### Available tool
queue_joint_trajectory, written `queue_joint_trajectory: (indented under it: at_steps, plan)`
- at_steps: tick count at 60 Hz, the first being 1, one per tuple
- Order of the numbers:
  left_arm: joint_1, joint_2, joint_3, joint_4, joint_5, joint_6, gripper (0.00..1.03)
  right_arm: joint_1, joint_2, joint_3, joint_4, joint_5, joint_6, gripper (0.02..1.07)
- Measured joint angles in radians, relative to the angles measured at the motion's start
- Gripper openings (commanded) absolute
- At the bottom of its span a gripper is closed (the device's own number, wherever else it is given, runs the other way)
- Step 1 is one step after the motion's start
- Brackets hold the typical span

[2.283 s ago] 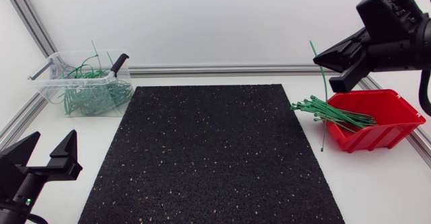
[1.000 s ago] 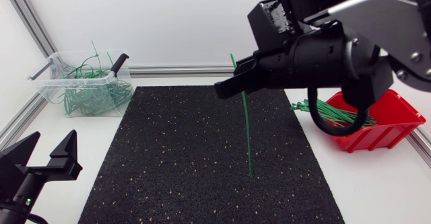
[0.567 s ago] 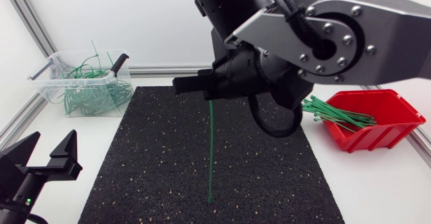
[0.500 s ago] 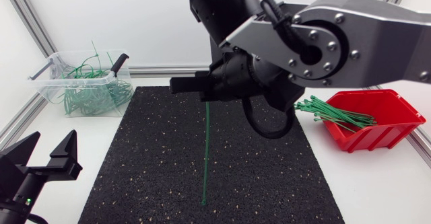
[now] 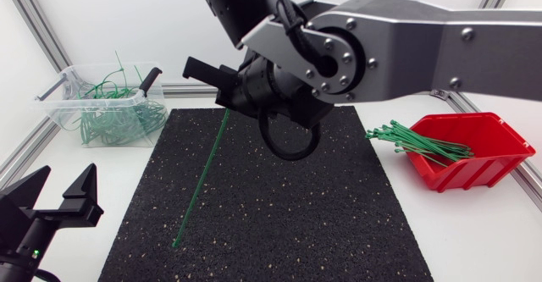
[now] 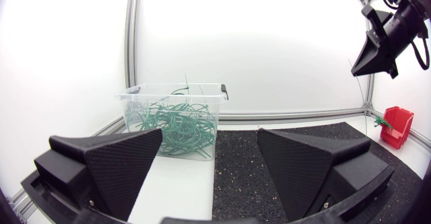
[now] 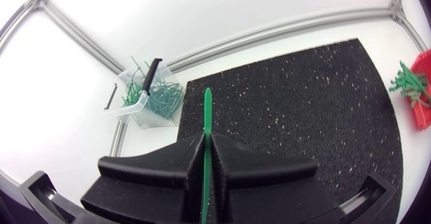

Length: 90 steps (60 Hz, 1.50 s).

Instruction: Take a green cable tie from the red box, thread the tail through the head to close it, then place it in the transparent bin on the left.

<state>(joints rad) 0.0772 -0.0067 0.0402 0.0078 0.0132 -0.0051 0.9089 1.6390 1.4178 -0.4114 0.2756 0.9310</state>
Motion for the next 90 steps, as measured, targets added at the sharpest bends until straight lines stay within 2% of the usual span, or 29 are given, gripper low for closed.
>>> queue_joint_trajectory:
  at_steps: [7,14,17,35,37,48,56,60,65,72,76,86,90]
  plan:
    - [0.0,0.0,0.0,0.0,0.0,0.0,0.99,-0.007,0.027,-0.023,-0.011,0.027,0.174,0.08]
    - [0.0,0.0,0.0,0.0,0.0,0.0,0.99,-0.024,0.031,-0.073,-0.041,0.069,0.277,0.08]
    - [0.0,0.0,0.0,0.0,0.0,0.0,0.99,-0.038,0.03,-0.103,-0.061,0.09,0.317,0.12]
    - [-0.007,0.0,0.0,0.0,0.0,0.0,0.99,-0.121,0.031,-0.25,-0.182,0.099,0.446,0.17]
    - [-0.007,0.0,0.0,0.0,0.0,0.0,0.99,-0.127,0.031,-0.262,-0.193,0.095,0.457,0.2]
    - [-0.007,0.0,0.0,0.0,0.0,0.0,0.99,-0.152,0.031,-0.279,-0.28,0.027,0.496,0.42]
    - [-0.006,0.0,0.0,0.0,0.0,0.0,0.99,-0.174,0.031,-0.279,-0.333,0.005,0.515,0.43]
    - [-0.007,0.0,0.0,0.0,0.0,0.0,0.99,-0.181,0.031,-0.28,-0.354,-0.003,0.518,0.47]
    - [-0.007,0.0,0.0,0.0,0.0,0.0,0.99,-0.187,0.031,-0.288,-0.367,-0.018,0.521,0.48]
    - [-0.007,0.0,0.0,0.0,0.0,0.0,0.99,-0.192,0.022,-0.316,-0.371,-0.034,0.52,0.54]
    - [-0.007,0.0,0.0,0.0,0.0,0.0,0.99,-0.196,0.0,-0.332,-0.371,-0.045,0.503,0.59]
    - [-0.006,0.0,0.0,0.0,0.0,0.0,0.99,-0.219,-0.08,-0.339,-0.371,-0.052,0.444,0.6]
    - [-0.007,0.0,0.0,0.0,0.0,0.0,0.99,-0.23,-0.096,-0.339,-0.371,-0.053,0.407,0.65]
